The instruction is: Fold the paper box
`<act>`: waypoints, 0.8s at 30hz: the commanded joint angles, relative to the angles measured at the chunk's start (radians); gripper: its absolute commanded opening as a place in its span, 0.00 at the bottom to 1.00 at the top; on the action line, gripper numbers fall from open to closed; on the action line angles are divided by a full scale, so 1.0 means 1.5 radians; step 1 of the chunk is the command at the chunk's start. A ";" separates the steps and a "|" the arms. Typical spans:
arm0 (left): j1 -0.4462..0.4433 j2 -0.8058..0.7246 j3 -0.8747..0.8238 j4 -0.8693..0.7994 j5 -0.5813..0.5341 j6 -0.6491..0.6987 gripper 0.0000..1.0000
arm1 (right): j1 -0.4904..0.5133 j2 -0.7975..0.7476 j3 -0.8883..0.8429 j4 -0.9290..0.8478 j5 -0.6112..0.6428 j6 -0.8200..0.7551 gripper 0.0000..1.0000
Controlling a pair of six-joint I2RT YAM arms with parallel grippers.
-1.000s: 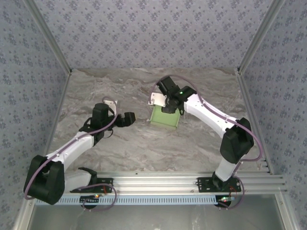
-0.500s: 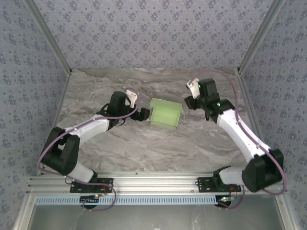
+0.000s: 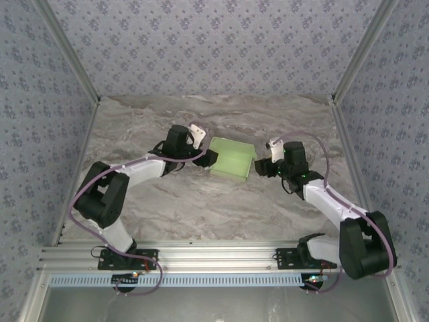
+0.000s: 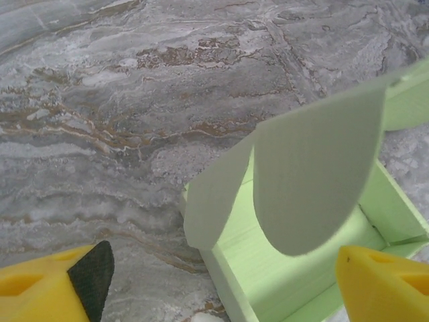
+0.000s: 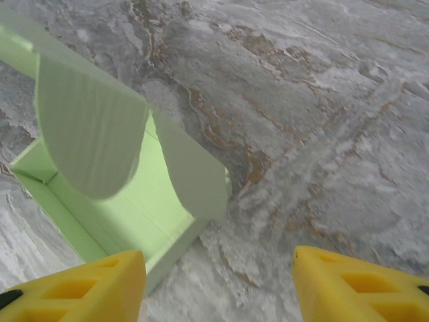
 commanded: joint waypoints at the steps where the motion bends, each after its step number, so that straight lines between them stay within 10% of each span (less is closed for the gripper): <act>1: -0.001 0.018 0.053 -0.003 -0.011 0.017 0.80 | 0.000 0.029 0.014 0.094 -0.037 -0.030 0.62; 24: -0.027 0.072 0.125 -0.070 -0.007 -0.001 0.35 | -0.016 0.142 0.117 0.043 -0.172 -0.054 0.22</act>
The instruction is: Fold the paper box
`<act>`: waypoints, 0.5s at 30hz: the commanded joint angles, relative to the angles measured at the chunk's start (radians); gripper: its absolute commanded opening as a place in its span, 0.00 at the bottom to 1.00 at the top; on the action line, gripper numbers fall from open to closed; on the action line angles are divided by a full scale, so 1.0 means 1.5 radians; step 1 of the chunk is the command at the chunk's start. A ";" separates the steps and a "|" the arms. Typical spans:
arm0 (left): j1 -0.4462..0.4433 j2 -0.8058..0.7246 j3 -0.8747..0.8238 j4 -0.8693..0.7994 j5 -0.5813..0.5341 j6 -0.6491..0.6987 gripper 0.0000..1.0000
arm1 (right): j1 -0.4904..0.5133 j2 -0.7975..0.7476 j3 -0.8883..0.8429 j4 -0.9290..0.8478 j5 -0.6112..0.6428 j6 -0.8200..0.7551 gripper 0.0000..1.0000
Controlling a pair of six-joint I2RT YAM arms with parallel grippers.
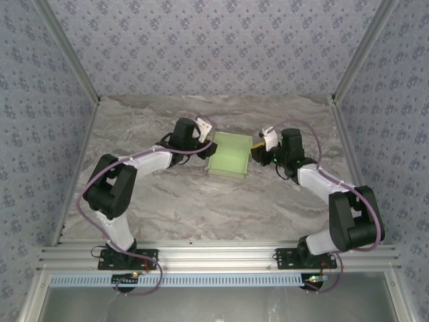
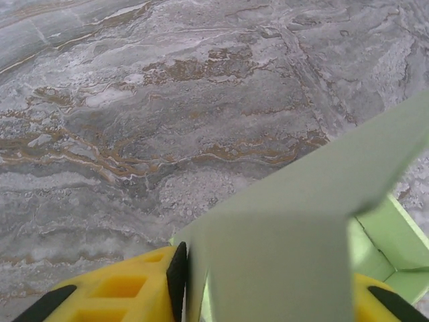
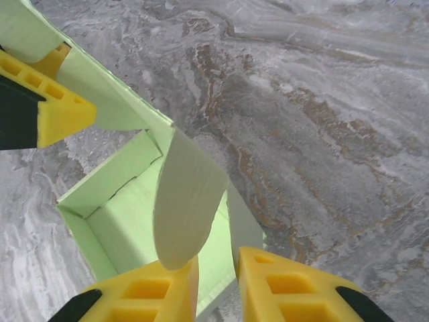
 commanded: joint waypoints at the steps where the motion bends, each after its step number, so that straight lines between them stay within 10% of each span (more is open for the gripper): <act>1: -0.019 0.004 0.024 -0.015 0.013 -0.008 0.34 | 0.010 0.012 0.019 -0.022 -0.021 -0.002 0.22; 15: -0.064 0.009 0.003 -0.006 -0.040 -0.118 0.28 | 0.034 0.030 -0.020 0.016 0.035 0.051 0.19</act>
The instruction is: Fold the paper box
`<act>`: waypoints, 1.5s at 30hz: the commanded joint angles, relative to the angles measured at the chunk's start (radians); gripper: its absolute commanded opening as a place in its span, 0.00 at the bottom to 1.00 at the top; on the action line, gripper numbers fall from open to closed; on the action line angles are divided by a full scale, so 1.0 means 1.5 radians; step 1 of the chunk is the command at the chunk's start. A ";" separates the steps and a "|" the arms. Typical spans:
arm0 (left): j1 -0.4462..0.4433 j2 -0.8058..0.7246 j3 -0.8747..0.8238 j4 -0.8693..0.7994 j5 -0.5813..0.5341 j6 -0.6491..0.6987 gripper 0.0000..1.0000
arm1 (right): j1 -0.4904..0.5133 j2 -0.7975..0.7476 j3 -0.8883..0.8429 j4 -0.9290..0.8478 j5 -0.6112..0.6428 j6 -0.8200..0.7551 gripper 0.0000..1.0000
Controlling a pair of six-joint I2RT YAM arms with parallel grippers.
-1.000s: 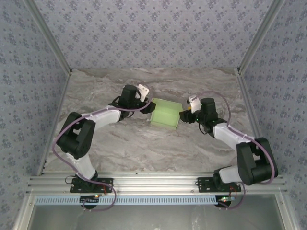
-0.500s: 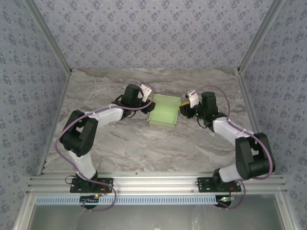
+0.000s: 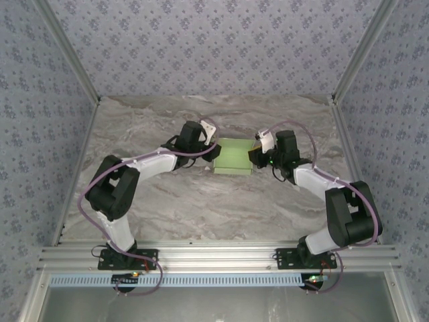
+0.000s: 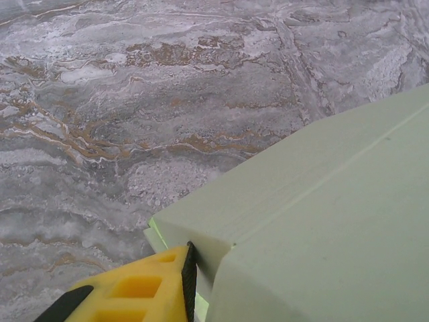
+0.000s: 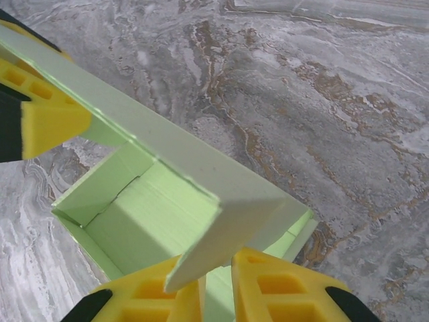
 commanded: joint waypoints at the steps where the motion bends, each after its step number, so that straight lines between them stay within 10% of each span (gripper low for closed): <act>1: -0.023 0.008 -0.002 0.006 0.003 -0.032 0.29 | 0.004 0.003 -0.017 0.009 0.001 0.022 0.19; 25: -0.051 -0.011 -0.116 0.085 -0.049 -0.071 0.35 | -0.004 -0.192 -0.151 -0.043 0.033 0.193 0.44; 38: -0.030 -0.274 -0.178 0.002 -0.003 -0.148 0.72 | -0.102 -0.359 -0.080 -0.273 0.145 0.348 0.64; 45: 0.021 -0.265 -0.093 -0.065 0.044 -0.206 0.84 | -0.229 -0.234 0.028 -0.267 -0.033 0.436 0.71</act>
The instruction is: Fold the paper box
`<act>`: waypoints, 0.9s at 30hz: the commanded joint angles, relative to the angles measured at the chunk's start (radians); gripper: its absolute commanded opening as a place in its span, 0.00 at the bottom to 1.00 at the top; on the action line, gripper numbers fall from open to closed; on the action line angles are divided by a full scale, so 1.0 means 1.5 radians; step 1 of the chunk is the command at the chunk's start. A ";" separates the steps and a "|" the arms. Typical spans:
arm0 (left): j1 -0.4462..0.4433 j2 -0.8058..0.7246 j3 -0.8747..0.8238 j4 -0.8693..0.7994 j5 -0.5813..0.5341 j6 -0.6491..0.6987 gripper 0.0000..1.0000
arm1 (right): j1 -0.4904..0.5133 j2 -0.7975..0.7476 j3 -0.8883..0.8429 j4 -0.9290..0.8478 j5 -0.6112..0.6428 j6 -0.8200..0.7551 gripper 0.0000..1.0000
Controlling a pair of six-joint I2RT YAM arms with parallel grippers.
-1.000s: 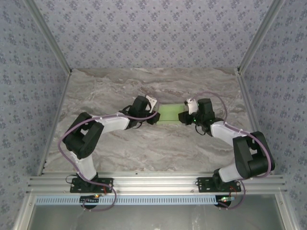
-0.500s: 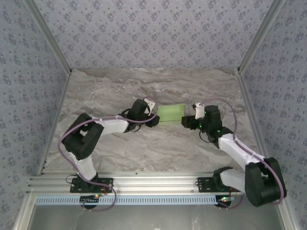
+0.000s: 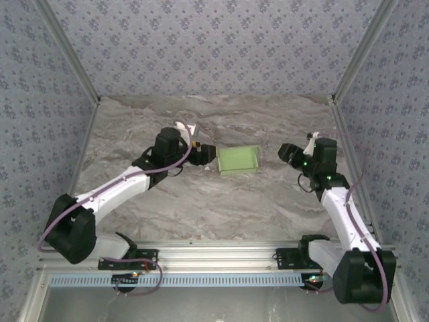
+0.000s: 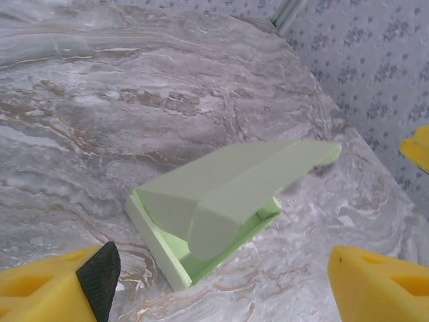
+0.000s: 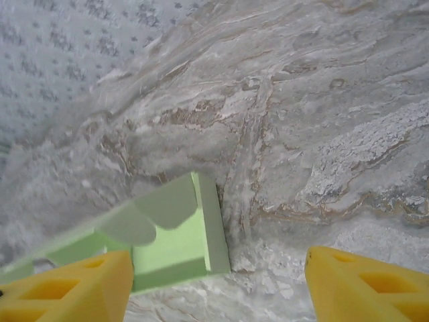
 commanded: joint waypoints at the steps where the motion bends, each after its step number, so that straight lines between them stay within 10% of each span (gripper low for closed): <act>1: 0.018 0.047 0.072 -0.061 0.029 -0.031 0.83 | -0.033 0.085 0.071 -0.019 -0.115 0.067 0.71; 11: 0.038 0.295 0.312 -0.244 -0.023 0.031 0.75 | 0.033 0.387 0.317 -0.135 -0.167 0.038 0.69; 27: -0.007 0.334 0.140 -0.117 -0.023 0.141 0.72 | 0.174 0.448 0.261 -0.182 0.126 -0.106 0.51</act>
